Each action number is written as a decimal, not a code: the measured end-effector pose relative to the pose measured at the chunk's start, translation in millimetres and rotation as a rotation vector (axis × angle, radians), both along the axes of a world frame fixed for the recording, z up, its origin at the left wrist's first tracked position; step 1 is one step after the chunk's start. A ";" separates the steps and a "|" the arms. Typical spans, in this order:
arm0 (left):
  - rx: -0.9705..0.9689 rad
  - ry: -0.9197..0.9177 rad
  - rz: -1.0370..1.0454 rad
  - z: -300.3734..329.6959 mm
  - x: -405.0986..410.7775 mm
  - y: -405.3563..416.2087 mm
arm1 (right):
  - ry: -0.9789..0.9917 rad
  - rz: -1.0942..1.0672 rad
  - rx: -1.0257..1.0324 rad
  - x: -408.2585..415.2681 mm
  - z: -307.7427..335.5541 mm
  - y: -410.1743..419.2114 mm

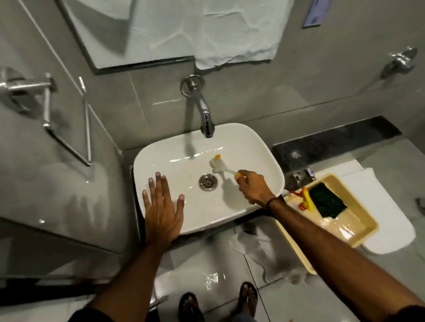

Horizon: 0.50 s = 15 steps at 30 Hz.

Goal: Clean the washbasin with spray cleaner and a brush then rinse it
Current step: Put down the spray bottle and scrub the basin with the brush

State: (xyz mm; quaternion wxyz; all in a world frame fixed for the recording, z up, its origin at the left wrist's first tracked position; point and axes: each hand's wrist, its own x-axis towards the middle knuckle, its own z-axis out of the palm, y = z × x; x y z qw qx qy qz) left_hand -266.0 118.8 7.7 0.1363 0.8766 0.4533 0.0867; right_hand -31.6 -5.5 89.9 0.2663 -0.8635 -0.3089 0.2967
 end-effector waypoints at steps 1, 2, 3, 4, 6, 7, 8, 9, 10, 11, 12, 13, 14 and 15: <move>-0.008 -0.011 0.014 -1.3 -1.1 2.0 | 0.056 0.002 0.008 -8.3 0.3 12.8; -0.009 -0.024 0.021 -2.2 -1.1 3.3 | 0.121 0.041 -0.012 -18.3 -1.5 23.2; -0.008 -0.035 0.023 -3.0 -0.4 3.8 | 0.190 0.110 -0.052 -28.2 -6.1 30.0; -0.008 -0.046 0.026 -3.9 0.2 4.0 | 0.242 0.194 -0.102 -36.9 -10.4 33.4; -0.008 -0.052 0.037 -5.7 0.2 4.7 | 0.209 0.314 -0.164 -39.9 -13.7 31.3; -0.006 -0.045 0.041 -6.7 0.2 5.4 | 0.132 0.315 -0.156 -33.7 -11.8 30.3; -0.002 -0.037 0.041 -7.6 0.1 5.7 | 0.036 0.265 -0.141 -24.3 -9.0 29.3; 0.003 -0.031 0.041 -8.6 0.4 5.6 | -0.053 0.179 -0.127 -13.0 -6.8 28.8; 0.010 -0.027 0.042 -9.2 0.9 5.5 | -0.105 0.098 -0.112 -3.3 -3.7 27.1; 0.016 -0.021 0.045 -10.1 0.9 5.8 | -0.118 0.053 -0.100 0.4 -1.4 25.8; 0.019 -0.015 0.047 -10.6 0.6 6.4 | -0.103 0.062 -0.098 -3.0 1.1 25.6; 0.018 -0.008 0.043 -10.9 0.5 6.7 | -0.067 0.119 -0.113 -9.3 1.0 24.3; 0.017 -0.001 0.038 -11.5 0.4 6.8 | -0.030 0.195 -0.147 -16.1 -0.5 20.5; 0.020 0.005 0.037 -11.8 0.3 7.3 | -0.003 0.266 -0.189 -20.8 -1.7 14.9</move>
